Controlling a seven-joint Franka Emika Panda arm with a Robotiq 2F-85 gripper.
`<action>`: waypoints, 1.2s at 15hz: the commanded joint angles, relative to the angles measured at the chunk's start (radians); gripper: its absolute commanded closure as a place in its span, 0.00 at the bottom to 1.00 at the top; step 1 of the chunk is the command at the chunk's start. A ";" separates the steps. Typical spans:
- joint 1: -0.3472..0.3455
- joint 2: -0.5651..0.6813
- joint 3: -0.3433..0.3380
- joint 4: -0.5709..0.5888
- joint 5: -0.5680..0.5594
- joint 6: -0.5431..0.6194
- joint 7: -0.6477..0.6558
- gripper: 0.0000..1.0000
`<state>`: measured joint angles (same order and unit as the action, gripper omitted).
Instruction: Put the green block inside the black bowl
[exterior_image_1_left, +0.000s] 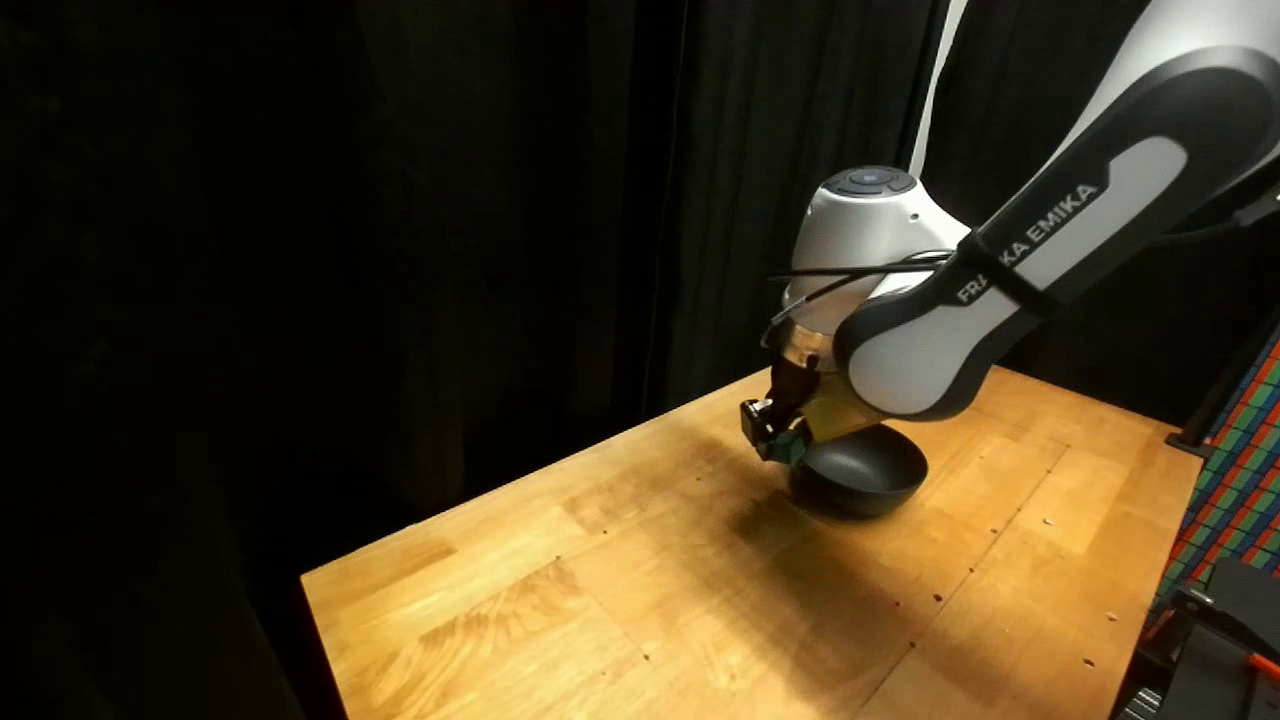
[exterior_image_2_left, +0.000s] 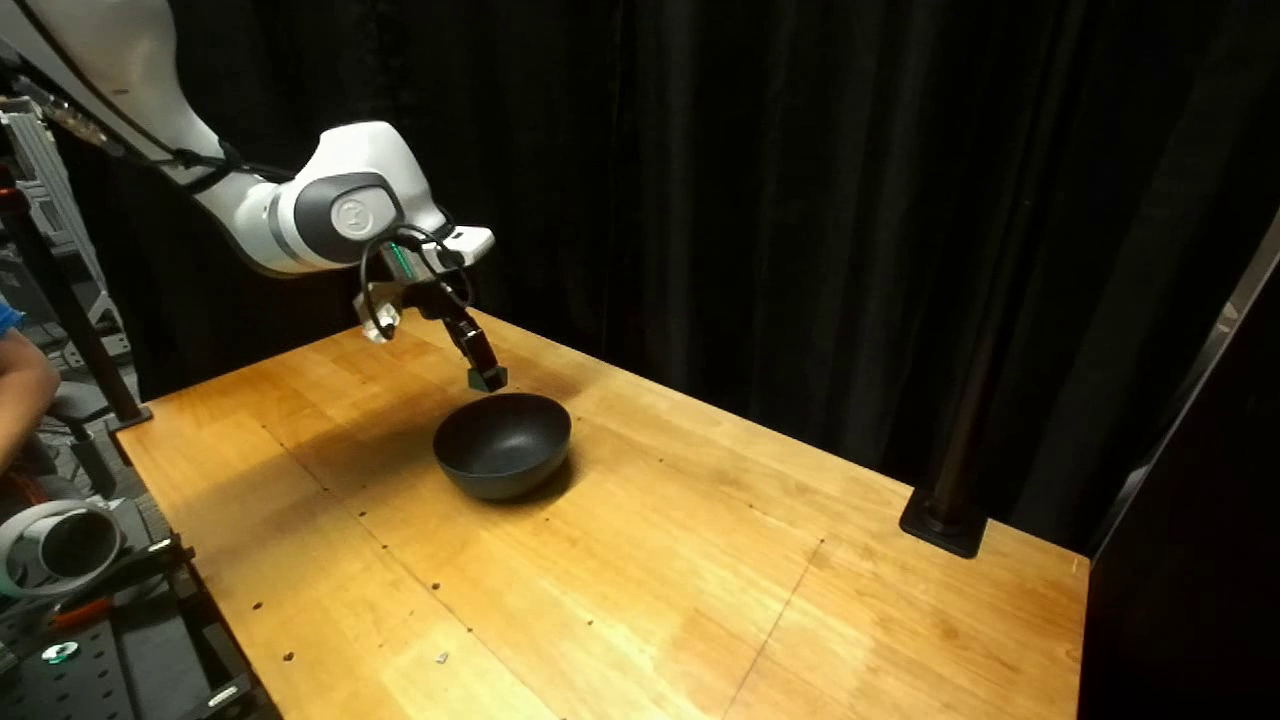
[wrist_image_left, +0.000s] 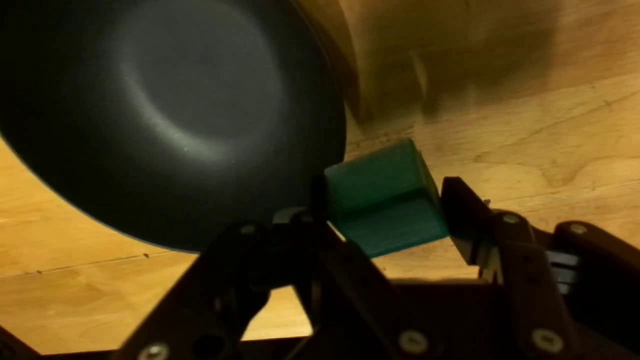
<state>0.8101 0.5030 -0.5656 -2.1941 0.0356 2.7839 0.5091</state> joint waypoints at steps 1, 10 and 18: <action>-0.164 -0.155 0.170 -0.035 -0.024 -0.095 -0.048 0.66; -0.398 -0.175 0.388 -0.021 -0.128 -0.042 0.072 0.66; -0.368 -0.146 0.303 -0.006 -0.346 0.013 0.281 0.66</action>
<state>0.4100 0.3509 -0.2049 -2.2076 -0.1892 2.7733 0.6711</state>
